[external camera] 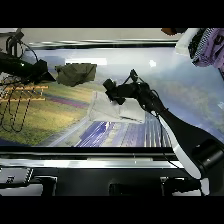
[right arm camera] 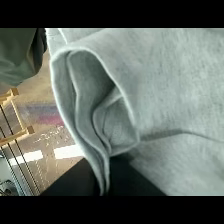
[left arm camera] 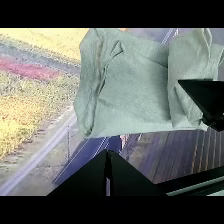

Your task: Fold the clothes and pants, and hang the long-sleeved shirts on hangers.

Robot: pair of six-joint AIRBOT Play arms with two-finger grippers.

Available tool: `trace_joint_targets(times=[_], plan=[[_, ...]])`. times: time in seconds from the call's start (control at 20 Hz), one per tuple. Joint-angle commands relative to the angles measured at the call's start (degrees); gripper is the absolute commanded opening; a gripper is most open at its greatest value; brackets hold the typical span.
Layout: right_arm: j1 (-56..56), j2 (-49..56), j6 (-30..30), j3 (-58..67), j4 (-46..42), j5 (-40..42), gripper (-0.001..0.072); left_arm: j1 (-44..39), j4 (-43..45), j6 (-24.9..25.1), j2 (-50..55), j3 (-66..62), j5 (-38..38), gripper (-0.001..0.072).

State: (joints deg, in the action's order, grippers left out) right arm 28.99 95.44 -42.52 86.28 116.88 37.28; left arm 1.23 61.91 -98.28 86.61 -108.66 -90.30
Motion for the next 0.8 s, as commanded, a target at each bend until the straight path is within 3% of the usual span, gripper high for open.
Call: trace_joint_targets(times=[0.0, 0.1, 0.2, 0.3, 0.4, 0.45, 0.6, 0.75], plan=[[0.3, 0.6, -0.5, 0.0, 0.5, -0.1, 0.0033, 0.1, 0.1, 0.4, 0.0, 0.0, 0.2, 0.0023], [0.3, 0.6, -0.5, 0.0, 0.5, -0.1, 0.0055, 0.1, 0.1, 0.3, 0.0, 0.0, 0.3, 0.0023], [0.3, 0.5, -0.9, 0.0, 1.6, 0.2, 0.0305, 0.1, 0.1, 0.3, 0.0, 0.0, 0.3, 0.0024], [0.3, 0.2, -6.0, 0.0, 5.9, 0.4, 0.0374, 0.1, 0.1, 0.3, 0.0, 0.0, 0.3, 0.0024], [0.2, -1.0, -11.6, 0.1, 9.8, 1.1, 0.0517, 0.1, 0.1, 0.3, 0.0, 0.0, 0.3, 0.0024], [0.1, -2.2, -13.1, 0.1, 10.1, 1.7, 0.0551, 0.1, 0.1, 0.3, 0.0, 0.0, 0.3, 0.0024], [-2.0, -6.6, -16.3, 0.1, 9.5, 4.0, 0.055, 0.1, 0.1, 0.1, 0.0, 0.0, 0.3, 0.0023], [-9.5, -10.9, -20.5, 0.1, 9.4, 11.9, 0.0551, 0.1, 0.1, 0.1, -0.1, 0.0, 0.3, 0.0024]])
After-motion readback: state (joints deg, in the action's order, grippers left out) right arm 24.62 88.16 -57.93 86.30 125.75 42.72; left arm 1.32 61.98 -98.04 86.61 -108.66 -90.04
